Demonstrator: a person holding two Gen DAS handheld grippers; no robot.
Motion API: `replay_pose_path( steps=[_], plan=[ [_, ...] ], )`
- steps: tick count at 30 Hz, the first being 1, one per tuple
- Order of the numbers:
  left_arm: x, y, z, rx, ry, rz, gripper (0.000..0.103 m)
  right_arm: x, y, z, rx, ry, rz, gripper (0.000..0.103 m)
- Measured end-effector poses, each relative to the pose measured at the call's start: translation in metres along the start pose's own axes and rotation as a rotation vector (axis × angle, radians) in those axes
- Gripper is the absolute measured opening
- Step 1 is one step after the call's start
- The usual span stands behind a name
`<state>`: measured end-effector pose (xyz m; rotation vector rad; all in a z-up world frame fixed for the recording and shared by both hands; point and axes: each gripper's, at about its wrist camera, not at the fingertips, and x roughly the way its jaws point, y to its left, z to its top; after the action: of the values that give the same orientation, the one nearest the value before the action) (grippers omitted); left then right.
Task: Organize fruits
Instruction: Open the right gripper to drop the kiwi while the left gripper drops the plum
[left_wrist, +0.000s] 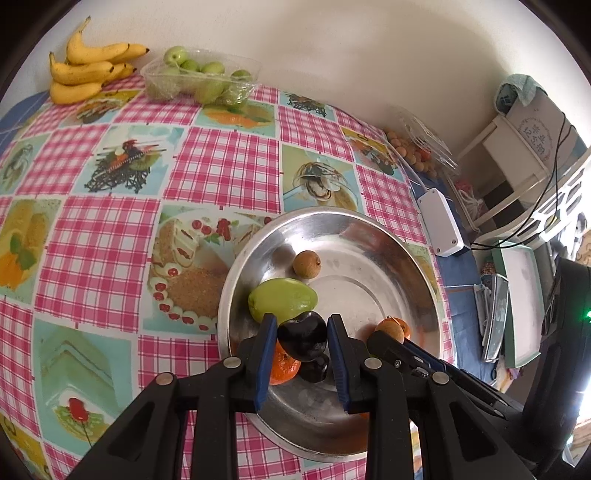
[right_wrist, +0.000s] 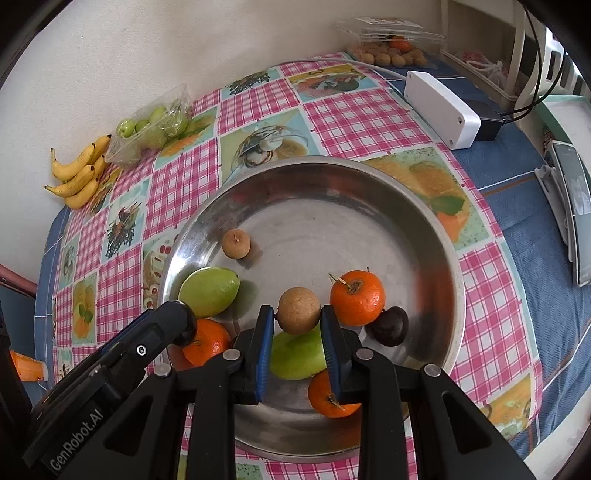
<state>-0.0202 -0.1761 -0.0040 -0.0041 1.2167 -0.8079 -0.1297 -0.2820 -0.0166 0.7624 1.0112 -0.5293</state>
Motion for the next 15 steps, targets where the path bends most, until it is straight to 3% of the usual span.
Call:
replay_pose_path(
  steps=[15],
  plan=[
    [0.007,0.013,0.001,-0.078,0.026,-0.039,0.031,0.01,0.001,0.002,-0.018,0.016,-0.014,0.027]
  ],
)
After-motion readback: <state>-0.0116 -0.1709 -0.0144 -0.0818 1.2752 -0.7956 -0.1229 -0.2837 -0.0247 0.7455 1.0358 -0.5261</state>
